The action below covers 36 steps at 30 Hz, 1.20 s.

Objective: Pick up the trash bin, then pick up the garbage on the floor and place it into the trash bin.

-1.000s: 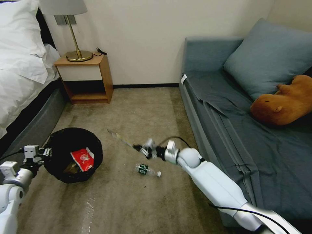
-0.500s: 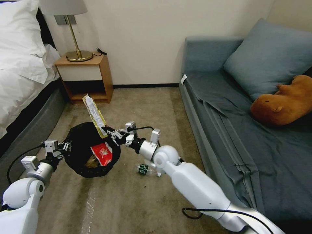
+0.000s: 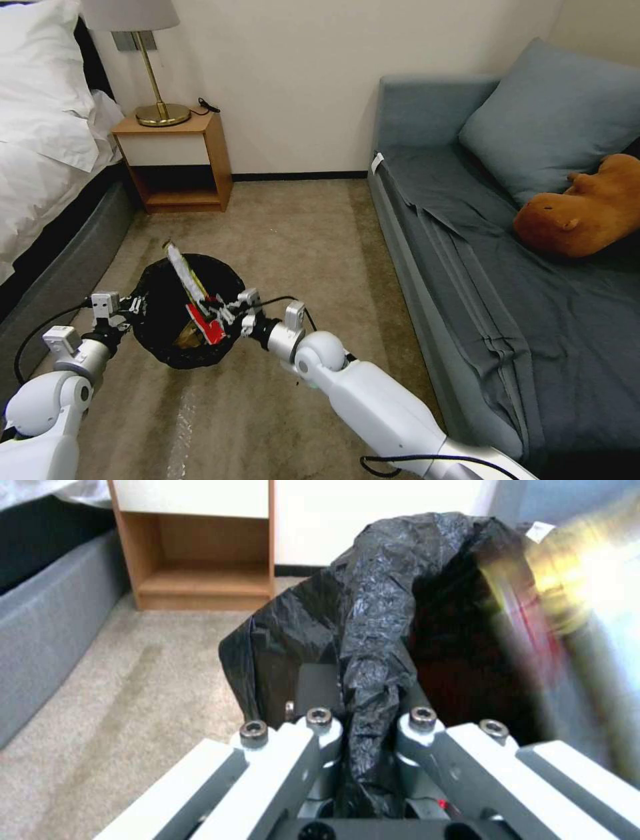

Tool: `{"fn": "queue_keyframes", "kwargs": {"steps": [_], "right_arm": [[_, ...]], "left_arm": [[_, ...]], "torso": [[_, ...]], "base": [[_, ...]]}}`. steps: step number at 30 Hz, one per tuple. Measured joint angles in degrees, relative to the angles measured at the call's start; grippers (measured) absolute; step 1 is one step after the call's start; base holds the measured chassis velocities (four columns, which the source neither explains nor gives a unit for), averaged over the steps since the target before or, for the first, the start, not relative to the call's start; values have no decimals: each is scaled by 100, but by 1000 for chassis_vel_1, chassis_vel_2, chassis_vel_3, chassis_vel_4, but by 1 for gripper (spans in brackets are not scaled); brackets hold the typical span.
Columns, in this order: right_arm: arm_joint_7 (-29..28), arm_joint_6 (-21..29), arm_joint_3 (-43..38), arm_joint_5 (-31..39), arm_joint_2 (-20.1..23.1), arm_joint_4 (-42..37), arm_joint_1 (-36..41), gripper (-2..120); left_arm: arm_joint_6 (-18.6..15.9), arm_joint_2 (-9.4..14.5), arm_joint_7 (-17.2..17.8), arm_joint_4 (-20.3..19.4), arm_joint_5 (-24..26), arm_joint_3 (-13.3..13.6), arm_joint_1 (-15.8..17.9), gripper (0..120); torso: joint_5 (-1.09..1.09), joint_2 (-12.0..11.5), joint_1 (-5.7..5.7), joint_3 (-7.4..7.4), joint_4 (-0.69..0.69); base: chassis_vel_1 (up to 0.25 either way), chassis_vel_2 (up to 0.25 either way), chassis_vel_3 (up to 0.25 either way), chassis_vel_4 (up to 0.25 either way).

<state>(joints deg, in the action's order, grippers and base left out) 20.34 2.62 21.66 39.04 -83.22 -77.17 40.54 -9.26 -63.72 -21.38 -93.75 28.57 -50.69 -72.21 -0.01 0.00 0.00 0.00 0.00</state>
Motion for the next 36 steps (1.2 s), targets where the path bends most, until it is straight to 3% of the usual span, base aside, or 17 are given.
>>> {"fn": "queue_keyframes", "kwargs": {"steps": [6,12,22,30,36], "right_arm": [[-51,-9,49,-198,68,-113,46,44],[-82,-81,21,-375,95,-16,22,60],[243,-562,-419,-1131,191,1229,-234,98],[435,-692,-681,-1854,51,2142,-424,100],[219,-501,-745,-2585,-23,2490,-440,100]], "left_arm": [[-3,48,4,-12,13,-6,10,4],[8,113,4,85,1,-14,33,4],[153,452,-41,453,50,-253,48,4],[164,559,-49,503,124,-360,20,4],[169,598,-58,525,136,-405,7,4]], "torso": [[1,0,0,0,0],[1,0,0,0,1],[1,0,0,0,0],[1,0,0,0,0],[1,0,0,0,0]], "base": [[0,0,0,0],[0,0,0,0],[0,0,0,0],[0,0,0,0],[0,0,0,0]]}}
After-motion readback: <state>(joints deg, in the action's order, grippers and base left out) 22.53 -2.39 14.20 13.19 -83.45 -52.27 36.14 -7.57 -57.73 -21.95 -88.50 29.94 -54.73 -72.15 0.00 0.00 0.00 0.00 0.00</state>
